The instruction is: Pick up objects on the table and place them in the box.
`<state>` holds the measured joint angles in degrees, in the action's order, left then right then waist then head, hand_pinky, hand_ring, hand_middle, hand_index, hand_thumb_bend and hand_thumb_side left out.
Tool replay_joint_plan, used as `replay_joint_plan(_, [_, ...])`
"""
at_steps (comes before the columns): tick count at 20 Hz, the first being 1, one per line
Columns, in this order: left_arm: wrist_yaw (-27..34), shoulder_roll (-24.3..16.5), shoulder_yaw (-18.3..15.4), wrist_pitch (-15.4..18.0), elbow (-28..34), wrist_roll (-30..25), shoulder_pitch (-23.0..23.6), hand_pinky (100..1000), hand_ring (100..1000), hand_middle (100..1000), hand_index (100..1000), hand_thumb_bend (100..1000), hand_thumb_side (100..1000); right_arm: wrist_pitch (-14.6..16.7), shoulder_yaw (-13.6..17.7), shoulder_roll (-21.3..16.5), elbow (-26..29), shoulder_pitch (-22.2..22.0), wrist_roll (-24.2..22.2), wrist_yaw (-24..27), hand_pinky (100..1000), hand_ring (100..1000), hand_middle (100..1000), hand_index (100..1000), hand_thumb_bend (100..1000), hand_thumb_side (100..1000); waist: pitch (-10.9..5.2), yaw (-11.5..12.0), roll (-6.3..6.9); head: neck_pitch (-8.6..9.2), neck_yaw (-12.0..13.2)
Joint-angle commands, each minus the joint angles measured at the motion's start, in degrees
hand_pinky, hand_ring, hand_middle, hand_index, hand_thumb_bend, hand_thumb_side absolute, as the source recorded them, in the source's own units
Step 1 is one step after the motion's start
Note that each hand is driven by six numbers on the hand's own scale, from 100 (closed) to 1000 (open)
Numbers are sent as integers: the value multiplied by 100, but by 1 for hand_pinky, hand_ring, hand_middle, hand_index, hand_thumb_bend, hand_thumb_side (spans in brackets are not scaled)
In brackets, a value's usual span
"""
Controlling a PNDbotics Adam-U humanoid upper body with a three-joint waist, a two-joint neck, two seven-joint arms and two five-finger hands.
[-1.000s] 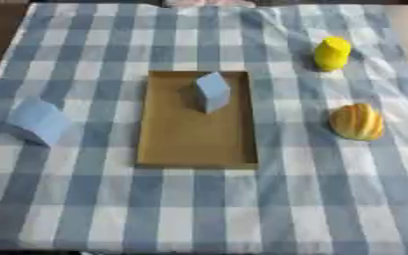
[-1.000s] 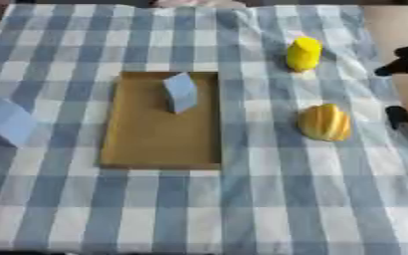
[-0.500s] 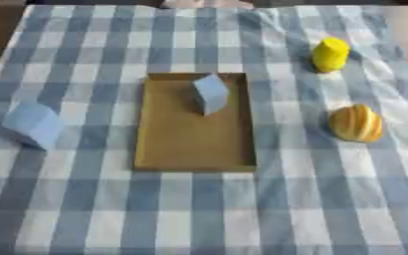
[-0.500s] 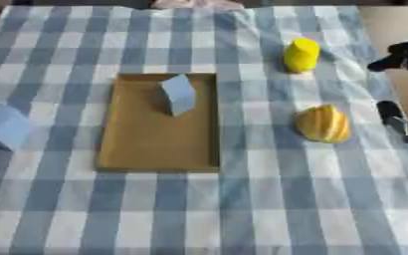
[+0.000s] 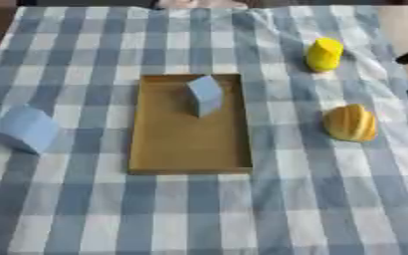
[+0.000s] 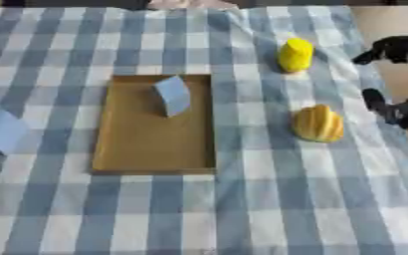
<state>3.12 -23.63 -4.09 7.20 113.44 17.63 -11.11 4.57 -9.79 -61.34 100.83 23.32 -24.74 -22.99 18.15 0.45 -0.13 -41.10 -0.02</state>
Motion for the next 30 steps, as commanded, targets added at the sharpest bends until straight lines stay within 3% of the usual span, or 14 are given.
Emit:
replay_joint_plan(1, [27,-68,2,0,115,-46,-46,846,746,727,824,100,725,84,-104,-62,-296,211,-90,-180,834,992,817,912,100,465,-99,19,-16,81,-30])
replay_joint_plan(4, [35,-67,11,-7,115,-60,-50,846,747,727,822,100,726,163,-200,33,-527,371,-150,-277,835,992,809,906,100,437,-85,40,-18,88,-40])
replay_joint_plan(11, [46,-53,23,-17,115,-81,-48,847,747,727,818,100,730,365,-285,166,-559,458,-126,-377,831,973,760,888,100,494,-51,54,-23,95,-34])
replay_joint_plan(17, [61,-34,40,-22,115,-102,-59,847,747,728,815,100,731,410,-372,237,-440,380,34,-475,831,968,758,887,100,567,-50,48,-26,124,-28])
replay_joint_plan(21, [71,-16,50,-26,115,-118,-58,847,748,728,813,100,733,407,-490,370,-593,385,-62,-571,834,970,761,889,100,661,-41,67,-23,133,-31])
replay_joint_plan(30, [78,5,54,-32,115,-127,-51,848,748,729,809,100,735,488,-595,594,-586,318,-305,-689,842,976,774,900,100,745,-2,69,-8,141,-25])
